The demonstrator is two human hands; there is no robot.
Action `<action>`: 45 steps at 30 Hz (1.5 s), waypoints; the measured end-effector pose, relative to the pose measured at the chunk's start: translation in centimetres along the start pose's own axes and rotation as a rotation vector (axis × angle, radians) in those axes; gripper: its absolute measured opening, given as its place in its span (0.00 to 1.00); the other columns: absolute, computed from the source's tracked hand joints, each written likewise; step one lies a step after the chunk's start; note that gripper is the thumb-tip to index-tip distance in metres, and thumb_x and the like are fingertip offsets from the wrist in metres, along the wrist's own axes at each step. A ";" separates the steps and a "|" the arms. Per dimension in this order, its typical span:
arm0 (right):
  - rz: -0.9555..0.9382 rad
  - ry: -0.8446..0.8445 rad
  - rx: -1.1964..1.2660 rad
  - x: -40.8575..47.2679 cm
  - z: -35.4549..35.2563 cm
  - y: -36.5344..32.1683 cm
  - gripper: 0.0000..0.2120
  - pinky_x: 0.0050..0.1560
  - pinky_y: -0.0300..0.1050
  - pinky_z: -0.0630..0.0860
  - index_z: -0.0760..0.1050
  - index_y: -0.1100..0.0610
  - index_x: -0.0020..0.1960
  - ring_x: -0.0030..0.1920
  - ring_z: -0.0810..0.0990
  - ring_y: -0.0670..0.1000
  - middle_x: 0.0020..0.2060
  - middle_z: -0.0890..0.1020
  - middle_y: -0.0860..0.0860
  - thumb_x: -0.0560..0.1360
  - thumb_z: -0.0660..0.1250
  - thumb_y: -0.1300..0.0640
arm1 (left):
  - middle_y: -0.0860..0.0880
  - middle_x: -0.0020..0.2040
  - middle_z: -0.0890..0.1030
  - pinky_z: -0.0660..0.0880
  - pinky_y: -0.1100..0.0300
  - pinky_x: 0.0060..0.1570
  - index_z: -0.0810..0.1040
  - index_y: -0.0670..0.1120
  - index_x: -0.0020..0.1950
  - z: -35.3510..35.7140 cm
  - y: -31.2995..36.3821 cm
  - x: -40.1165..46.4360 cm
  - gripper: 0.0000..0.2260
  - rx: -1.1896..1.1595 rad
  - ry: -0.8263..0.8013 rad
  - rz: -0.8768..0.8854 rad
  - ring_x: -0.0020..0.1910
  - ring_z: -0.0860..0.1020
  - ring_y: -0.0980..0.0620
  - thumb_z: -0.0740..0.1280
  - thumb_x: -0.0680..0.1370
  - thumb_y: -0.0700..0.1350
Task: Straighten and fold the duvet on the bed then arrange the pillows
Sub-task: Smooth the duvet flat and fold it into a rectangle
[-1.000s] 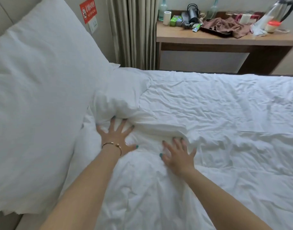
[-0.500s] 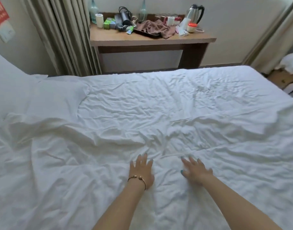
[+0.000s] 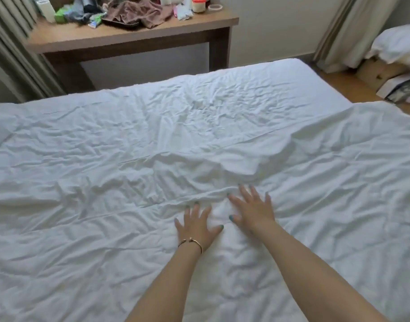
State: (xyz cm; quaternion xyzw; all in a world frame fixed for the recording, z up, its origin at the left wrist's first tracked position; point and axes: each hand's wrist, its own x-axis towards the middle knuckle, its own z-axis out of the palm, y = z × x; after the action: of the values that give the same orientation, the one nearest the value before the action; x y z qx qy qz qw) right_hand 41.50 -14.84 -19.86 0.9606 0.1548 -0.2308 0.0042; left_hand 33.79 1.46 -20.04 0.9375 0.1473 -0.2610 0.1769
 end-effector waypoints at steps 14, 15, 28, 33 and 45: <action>-0.020 -0.187 0.045 9.7 4.3 11.4 0.68 0.60 0.75 0.27 0.14 0.36 0.63 0.64 0.16 0.64 0.65 0.16 0.49 0.52 0.68 0.22 | 0.39 0.65 0.16 0.32 0.24 0.61 0.15 0.56 0.64 3.5 7.8 9.7 0.69 0.369 -0.123 -0.074 0.67 0.21 0.34 0.73 0.55 0.72; -0.014 -0.216 0.048 10.2 4.5 11.4 0.68 0.58 0.74 0.24 0.13 0.36 0.62 0.62 0.14 0.63 0.65 0.15 0.49 0.51 0.68 0.22 | 0.39 0.65 0.16 0.31 0.26 0.61 0.15 0.56 0.64 3.6 7.6 10.0 0.69 0.337 -0.146 -0.070 0.66 0.20 0.34 0.73 0.55 0.71; -0.024 -0.277 0.151 12.5 7.4 11.5 0.72 0.59 0.80 0.42 0.35 0.44 0.78 0.74 0.31 0.66 0.77 0.35 0.55 0.41 0.54 0.17 | 0.40 0.57 0.11 0.17 0.31 0.48 0.09 0.55 0.54 3.0 7.8 13.3 0.69 0.292 -0.502 -0.147 0.54 0.11 0.35 0.75 0.58 0.68; -0.057 -0.269 0.187 12.8 8.2 11.8 0.72 0.63 0.75 0.31 0.33 0.42 0.77 0.73 0.30 0.66 0.76 0.33 0.55 0.42 0.58 0.17 | 0.39 0.57 0.11 0.14 0.33 0.43 0.08 0.54 0.54 3.6 8.1 14.0 0.71 0.294 -0.551 -0.181 0.54 0.12 0.35 0.76 0.57 0.68; -0.051 -0.306 0.061 12.5 6.8 11.5 0.66 0.48 0.70 0.14 0.09 0.39 0.58 0.57 0.10 0.64 0.60 0.12 0.52 0.53 0.62 0.19 | 0.39 0.57 0.11 0.16 0.31 0.48 0.09 0.52 0.54 4.5 8.3 14.0 0.70 0.364 -0.409 -0.164 0.54 0.12 0.35 0.74 0.57 0.70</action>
State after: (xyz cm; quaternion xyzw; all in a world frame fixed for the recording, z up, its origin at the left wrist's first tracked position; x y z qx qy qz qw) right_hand 52.50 -22.67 -32.20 0.9096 0.1695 -0.3792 -0.0074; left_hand 46.35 -5.20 -29.14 0.8666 0.1344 -0.4804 0.0100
